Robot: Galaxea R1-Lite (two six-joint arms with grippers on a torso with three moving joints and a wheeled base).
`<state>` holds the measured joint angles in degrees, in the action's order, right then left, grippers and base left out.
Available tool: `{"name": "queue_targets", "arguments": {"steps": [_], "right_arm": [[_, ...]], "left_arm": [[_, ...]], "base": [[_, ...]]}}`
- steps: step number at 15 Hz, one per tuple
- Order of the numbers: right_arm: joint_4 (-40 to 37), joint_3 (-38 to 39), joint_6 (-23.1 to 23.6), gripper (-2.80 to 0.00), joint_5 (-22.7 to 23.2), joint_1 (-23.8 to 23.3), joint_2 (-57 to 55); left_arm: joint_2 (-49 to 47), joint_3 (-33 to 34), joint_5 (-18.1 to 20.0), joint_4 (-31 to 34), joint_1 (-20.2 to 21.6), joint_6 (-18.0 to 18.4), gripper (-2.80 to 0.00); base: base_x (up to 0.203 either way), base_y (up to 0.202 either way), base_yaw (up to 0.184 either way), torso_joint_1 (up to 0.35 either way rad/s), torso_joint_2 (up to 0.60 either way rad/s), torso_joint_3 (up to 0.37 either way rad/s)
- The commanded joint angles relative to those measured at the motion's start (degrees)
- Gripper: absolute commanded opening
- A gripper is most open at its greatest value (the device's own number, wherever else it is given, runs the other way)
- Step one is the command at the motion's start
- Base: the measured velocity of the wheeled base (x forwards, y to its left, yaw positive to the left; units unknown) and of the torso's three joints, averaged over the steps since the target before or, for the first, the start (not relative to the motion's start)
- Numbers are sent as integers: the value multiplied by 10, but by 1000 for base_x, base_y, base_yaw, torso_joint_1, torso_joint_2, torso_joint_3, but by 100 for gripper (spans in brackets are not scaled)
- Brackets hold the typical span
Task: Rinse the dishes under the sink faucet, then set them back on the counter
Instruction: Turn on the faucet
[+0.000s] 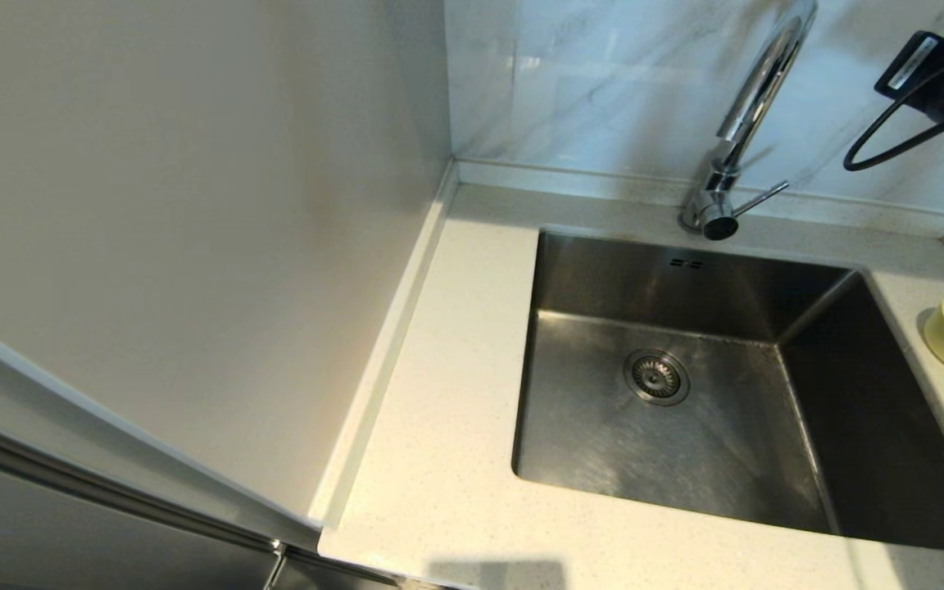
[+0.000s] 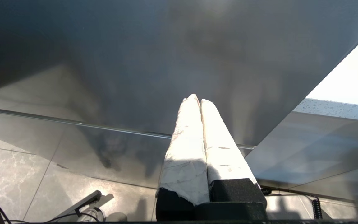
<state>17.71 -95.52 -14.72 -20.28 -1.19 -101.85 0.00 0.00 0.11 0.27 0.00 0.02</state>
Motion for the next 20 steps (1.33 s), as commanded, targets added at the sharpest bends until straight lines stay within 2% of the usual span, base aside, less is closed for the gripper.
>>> {"name": "queue_targets", "arguments": {"steps": [1, 3, 6, 12, 20], "right_arm": [[1, -28, 3, -280, -4, 2, -51], [-3, -35, 5, -280, -8, 3, -70], [-50, -52, -4, -280, -6, 4, -81], [-189, -154, -102, -280, -9, 12, -120], [-179, -171, -103, -280, -6, 20, -161]], "left_arm": [[0, 0, 0, 0, 0, 0, -280], [0, 0, 0, 0, 0, 0, -280], [0, 0, 0, 0, 0, 0, -280], [0, 0, 0, 0, 0, 0, -280], [0, 0, 0, 0, 0, 0, -280]], "base": [[0, 0, 0, 0, 0, 0], [0, 0, 0, 0, 0, 0], [0, 0, 0, 0, 0, 0], [0, 0, 0, 0, 0, 0], [0, 0, 0, 0, 0, 0]]}}
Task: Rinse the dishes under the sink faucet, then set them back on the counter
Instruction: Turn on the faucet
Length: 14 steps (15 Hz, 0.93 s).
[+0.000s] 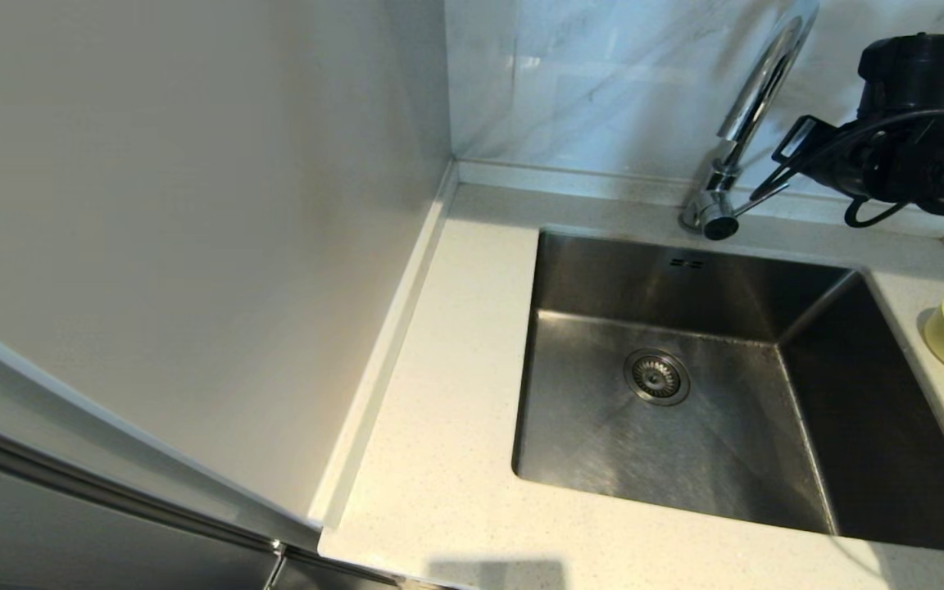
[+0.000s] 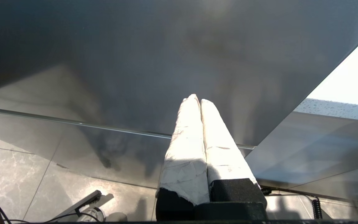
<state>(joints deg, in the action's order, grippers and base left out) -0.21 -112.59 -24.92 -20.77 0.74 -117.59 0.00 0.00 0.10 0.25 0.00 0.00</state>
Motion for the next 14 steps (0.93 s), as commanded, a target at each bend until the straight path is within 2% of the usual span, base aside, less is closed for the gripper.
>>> {"name": "queue_targets", "arguments": {"steps": [1, 11, 14], "right_arm": [[-1, 0, -1, -280, 0, 0, -4], [-5, 22, -3, -280, 4, 4, -11], [-8, 62, -2, -280, 13, 4, 16]], "left_arm": [[0, 0, 0, 0, 0, 0, -280], [0, 0, 0, 0, 0, 0, -280], [0, 0, 0, 0, 0, 0, -280]], "base": [[0, 0, 0, 0, 0, 0], [0, 0, 0, 0, 0, 0], [0, 0, 0, 0, 0, 0]]}}
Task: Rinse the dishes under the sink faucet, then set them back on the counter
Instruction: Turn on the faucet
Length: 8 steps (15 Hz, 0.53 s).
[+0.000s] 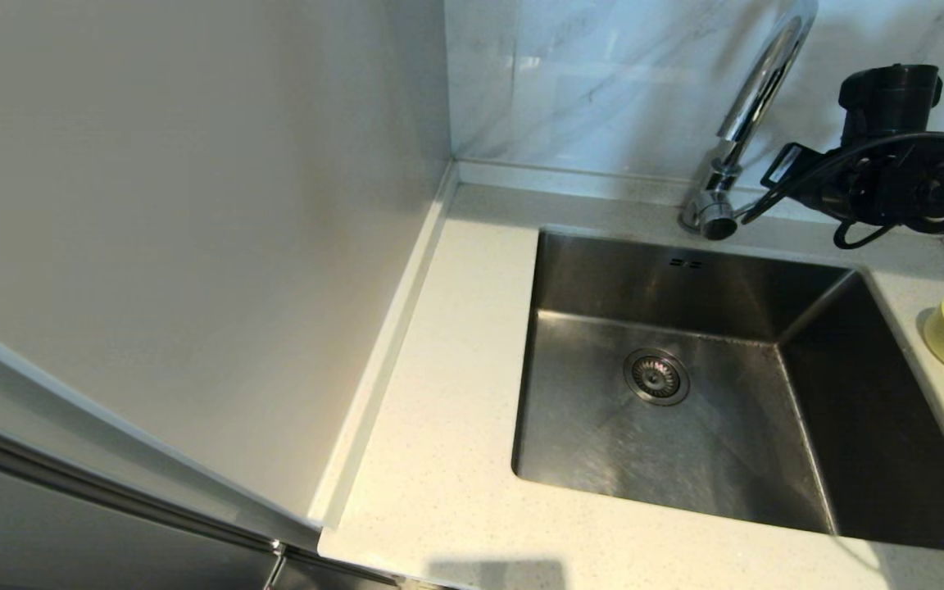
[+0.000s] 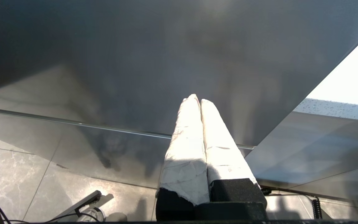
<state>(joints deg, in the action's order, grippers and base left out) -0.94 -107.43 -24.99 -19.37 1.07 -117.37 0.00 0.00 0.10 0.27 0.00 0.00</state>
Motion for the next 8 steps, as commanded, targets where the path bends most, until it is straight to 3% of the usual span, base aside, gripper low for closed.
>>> {"name": "queue_targets", "arguments": {"steps": [1, 3, 8], "right_arm": [[-6, 33, -1, -280, 10, 1, 30], [-9, 66, -1, -280, 34, 1, 51], [-4, 13, -3, -280, 19, -3, 65]], "left_arm": [[0, 0, 0, 0, 0, 0, -280], [0, 0, 0, 0, 0, 0, -280], [0, 0, 0, 0, 0, 0, -280]], "base": [[0, 0, 0, 0, 0, 0], [0, 0, 0, 0, 0, 0], [0, 0, 0, 0, 0, 0]]}}
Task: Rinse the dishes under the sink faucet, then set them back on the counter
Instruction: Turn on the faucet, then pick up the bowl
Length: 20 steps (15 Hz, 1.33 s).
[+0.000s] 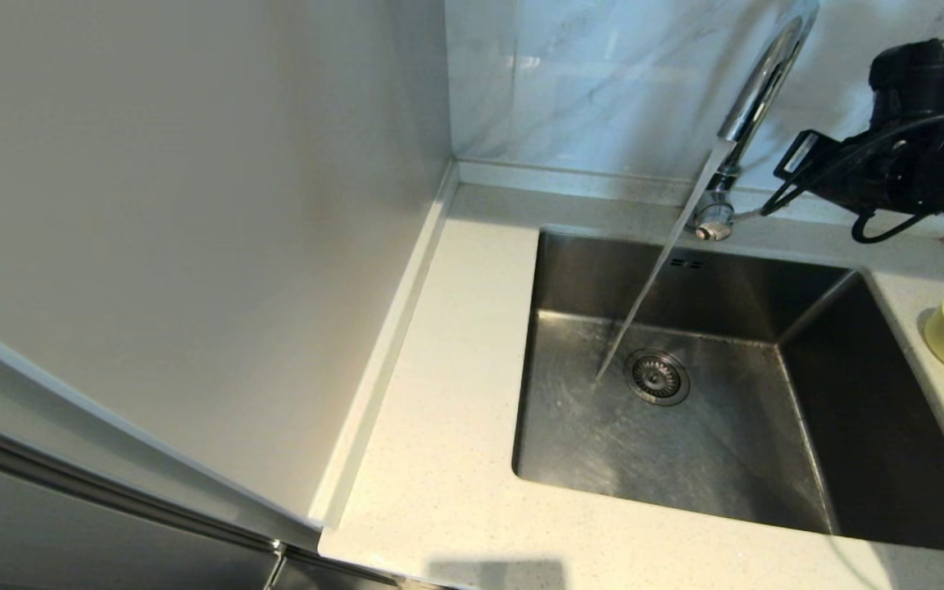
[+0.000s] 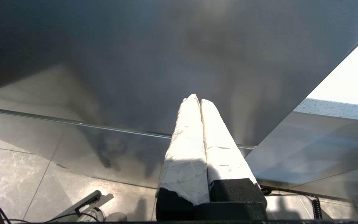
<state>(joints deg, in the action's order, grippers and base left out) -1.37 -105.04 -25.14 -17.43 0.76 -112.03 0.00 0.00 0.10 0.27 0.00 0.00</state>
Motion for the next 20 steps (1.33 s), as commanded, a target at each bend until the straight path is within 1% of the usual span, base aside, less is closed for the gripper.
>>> {"name": "queue_targets", "arguments": {"steps": [1, 2, 4, 5, 6, 7, 8, 9, 10, 12, 14, 16, 17, 19, 20], "right_arm": [[-2, -25, 0, -280, -12, -9, 24], [-7, -24, 9, -280, -25, -20, 41], [-48, 7, 52, -280, -27, -44, 106], [-85, 28, 79, -280, -18, -58, 148], [-139, 50, 118, -280, -2, -75, 197], [-207, 71, 171, -280, 19, -100, 246], [-278, 90, 234, -280, 41, -134, 286], [-352, 112, 309, -280, 60, -173, 320], [-395, 139, 355, -280, 71, -193, 345], [-418, 196, 402, -280, 79, -224, 380], [-422, 247, 415, -280, 80, -236, 398], [-418, 290, 416, -280, 73, -240, 403], [-396, 306, 416, 0, 69, -240, 399], [-311, 344, 410, 0, 68, -240, 379], [-290, 352, 397, 0, 68, -239, 360]], "left_arm": [[0, 0, 0, 0, 0, 0, -280], [0, 0, 0, 0, 0, 0, -280], [0, 0, 0, 0, 0, 0, -280], [0, 0, 0, 0, 0, 0, -280], [0, 0, 0, 0, 0, 0, -280], [0, 0, 0, 0, 0, 0, -280], [0, 0, 0, 0, 0, 0, -280], [0, 0, 0, 0, 0, 0, -280], [0, 0, 0, 0, 0, 0, -280], [0, 0, 0, 0, 0, 0, -280], [0, 0, 0, 0, 0, 0, -280], [0, 0, 0, 0, 0, 0, -280], [0, 0, 0, 0, 0, 0, -280], [0, 0, 0, 0, 0, 0, -280], [0, 0, 0, 0, 0, 0, -280]], "base": [[0, 0, 0, 0, 0, 0], [0, 0, 0, 0, 0, 0], [0, 0, 0, 0, 0, 0], [0, 0, 0, 0, 0, 0], [0, 0, 0, 0, 0, 0], [0, 0, 0, 0, 0, 0], [0, 0, 0, 0, 0, 0], [0, 0, 0, 0, 0, 0], [0, 0, 0, 0, 0, 0], [0, 0, 0, 0, 0, 0], [0, 0, 0, 0, 0, 0], [0, 0, 0, 0, 0, 0], [0, 0, 0, 0, 0, 0], [0, 0, 0, 0, 0, 0], [0, 0, 0, 0, 0, 0]]}}
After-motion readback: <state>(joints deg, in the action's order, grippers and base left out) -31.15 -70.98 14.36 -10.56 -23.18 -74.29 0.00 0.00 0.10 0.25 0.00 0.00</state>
